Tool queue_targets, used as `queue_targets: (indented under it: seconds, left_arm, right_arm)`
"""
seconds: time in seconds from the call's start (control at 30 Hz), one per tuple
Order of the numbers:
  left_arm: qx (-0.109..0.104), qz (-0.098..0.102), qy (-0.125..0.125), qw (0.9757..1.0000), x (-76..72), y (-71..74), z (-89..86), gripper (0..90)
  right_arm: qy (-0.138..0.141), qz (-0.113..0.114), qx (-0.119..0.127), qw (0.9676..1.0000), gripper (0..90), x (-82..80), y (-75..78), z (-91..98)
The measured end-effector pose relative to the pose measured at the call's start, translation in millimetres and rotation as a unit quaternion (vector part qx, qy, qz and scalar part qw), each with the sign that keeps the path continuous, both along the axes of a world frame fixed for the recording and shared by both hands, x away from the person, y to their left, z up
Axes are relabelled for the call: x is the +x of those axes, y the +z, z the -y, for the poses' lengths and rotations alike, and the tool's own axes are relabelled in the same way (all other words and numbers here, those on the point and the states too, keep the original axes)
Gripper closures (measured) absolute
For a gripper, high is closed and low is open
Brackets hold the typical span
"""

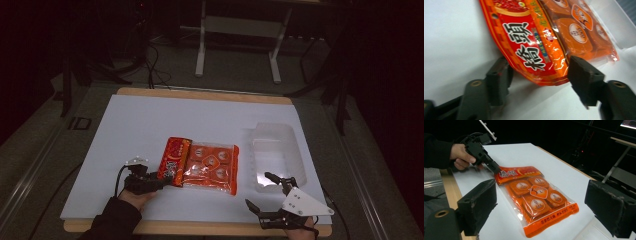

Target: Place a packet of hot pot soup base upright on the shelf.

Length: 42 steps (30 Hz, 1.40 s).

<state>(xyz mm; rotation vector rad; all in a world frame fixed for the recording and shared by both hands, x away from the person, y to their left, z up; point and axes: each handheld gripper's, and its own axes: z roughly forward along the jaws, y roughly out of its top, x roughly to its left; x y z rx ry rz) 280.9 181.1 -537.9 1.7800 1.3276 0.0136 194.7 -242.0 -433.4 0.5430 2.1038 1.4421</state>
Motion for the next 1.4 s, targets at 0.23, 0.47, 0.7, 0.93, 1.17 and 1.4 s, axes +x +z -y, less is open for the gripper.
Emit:
queue_targets:
  seconds: [0.23,0.47,0.7,0.93,1.17,1.4]
  left_arm:
    - [0.003,0.010,0.009,0.9999,6.3,-2.0,13.0,43.5]
    - [0.010,0.029,0.023,0.9993,16.0,-4.1,26.6,55.1]
    - [0.024,0.028,0.027,0.9990,20.5,-6.1,32.3,72.1]
    - [0.046,0.034,0.009,0.9983,23.1,-2.0,45.1,88.6]
    - [0.058,0.065,-0.004,0.9962,17.6,13.3,41.9,89.5]
    - [0.055,0.116,-0.017,0.9915,9.0,37.1,41.6,89.6]
  right_arm:
    - [-0.001,-0.004,0.000,1.0000,10.4,0.1,-0.5,-0.7]
    - [-0.002,-0.004,0.000,1.0000,10.4,1.2,-0.9,0.6]
    - [-0.006,-0.006,-0.001,1.0000,10.4,2.1,-1.4,1.2]
    - [-0.009,-0.006,-0.001,0.9999,10.4,2.1,-1.2,1.4]
    - [-0.016,-0.006,0.004,0.9998,10.4,2.8,-0.4,3.9]
    - [-0.024,-0.006,0.010,0.9996,10.4,2.8,0.9,6.4]
